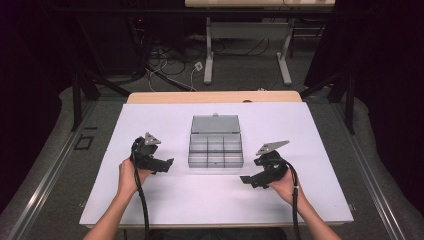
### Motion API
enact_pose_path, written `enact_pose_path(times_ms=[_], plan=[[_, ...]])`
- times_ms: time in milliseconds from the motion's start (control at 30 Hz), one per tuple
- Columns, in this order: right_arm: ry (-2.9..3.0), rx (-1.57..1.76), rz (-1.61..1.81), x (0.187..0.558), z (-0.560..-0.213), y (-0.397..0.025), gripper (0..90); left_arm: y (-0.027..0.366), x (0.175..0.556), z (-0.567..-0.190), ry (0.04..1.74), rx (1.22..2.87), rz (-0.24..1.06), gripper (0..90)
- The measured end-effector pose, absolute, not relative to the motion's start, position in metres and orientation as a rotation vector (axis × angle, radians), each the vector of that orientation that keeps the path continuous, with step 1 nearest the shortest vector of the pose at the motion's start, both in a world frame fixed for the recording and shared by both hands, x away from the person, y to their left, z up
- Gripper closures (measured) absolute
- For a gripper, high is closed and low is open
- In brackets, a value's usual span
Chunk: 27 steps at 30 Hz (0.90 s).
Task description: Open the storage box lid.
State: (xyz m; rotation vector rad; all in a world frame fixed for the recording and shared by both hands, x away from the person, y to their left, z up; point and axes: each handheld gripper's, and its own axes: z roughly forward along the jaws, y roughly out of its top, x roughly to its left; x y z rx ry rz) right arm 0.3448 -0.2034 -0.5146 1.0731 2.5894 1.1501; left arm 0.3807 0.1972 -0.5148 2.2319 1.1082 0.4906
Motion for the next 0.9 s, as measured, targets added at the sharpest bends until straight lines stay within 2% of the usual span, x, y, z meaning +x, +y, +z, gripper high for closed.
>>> enact_pose_path(times_ms=[467, 900], plan=[[2.631, 1.050, 1.106, 0.327, -0.522, -0.207, 0.7, 0.209, 0.373, -0.519, 1.132, 2.242, 0.485, 0.0], [2.655, 1.028, 1.095, 0.320, -0.526, -0.209, 0.0, 0.216, 0.374, -0.518, 1.150, 2.232, 0.500, 0.0]])
